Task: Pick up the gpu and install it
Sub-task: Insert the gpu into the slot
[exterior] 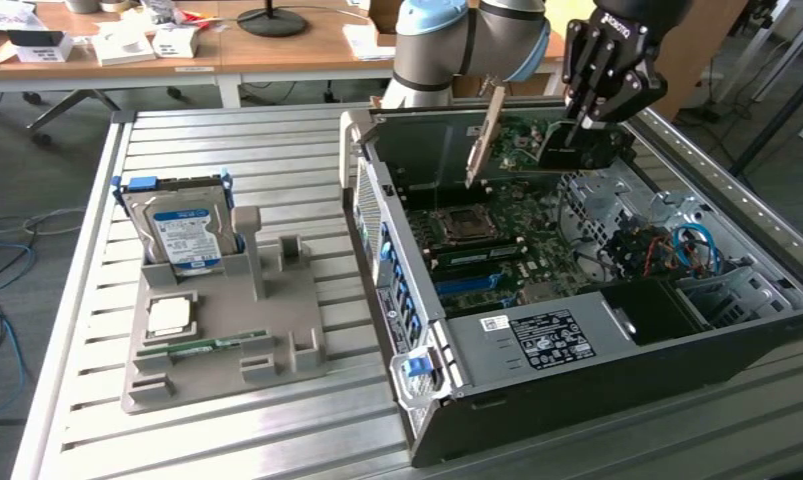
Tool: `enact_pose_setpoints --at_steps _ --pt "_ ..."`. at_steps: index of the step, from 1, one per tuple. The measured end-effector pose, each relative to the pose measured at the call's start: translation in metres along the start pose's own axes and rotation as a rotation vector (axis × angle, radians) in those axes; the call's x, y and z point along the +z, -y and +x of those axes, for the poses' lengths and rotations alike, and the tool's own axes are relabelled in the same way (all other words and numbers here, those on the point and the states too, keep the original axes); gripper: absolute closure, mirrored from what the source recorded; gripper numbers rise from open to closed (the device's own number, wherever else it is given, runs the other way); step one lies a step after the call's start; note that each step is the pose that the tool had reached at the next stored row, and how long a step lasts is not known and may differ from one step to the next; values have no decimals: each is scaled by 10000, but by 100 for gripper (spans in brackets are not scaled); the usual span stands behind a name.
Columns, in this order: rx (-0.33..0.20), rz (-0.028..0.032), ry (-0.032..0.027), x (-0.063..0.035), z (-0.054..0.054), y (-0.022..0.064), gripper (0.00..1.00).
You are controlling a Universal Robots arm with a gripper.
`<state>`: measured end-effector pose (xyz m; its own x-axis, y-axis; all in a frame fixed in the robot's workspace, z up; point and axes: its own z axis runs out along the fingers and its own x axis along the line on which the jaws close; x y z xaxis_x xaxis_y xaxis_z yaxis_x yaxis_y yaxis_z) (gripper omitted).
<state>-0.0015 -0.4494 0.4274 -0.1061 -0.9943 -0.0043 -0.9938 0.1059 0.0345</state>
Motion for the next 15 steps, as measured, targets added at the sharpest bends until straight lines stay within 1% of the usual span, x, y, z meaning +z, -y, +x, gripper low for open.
enact_pose_setpoints --at_steps 10,15 --pt "-1051 111 -24 70 0 2 74" --pt "-1271 157 -26 116 2 -22 74"
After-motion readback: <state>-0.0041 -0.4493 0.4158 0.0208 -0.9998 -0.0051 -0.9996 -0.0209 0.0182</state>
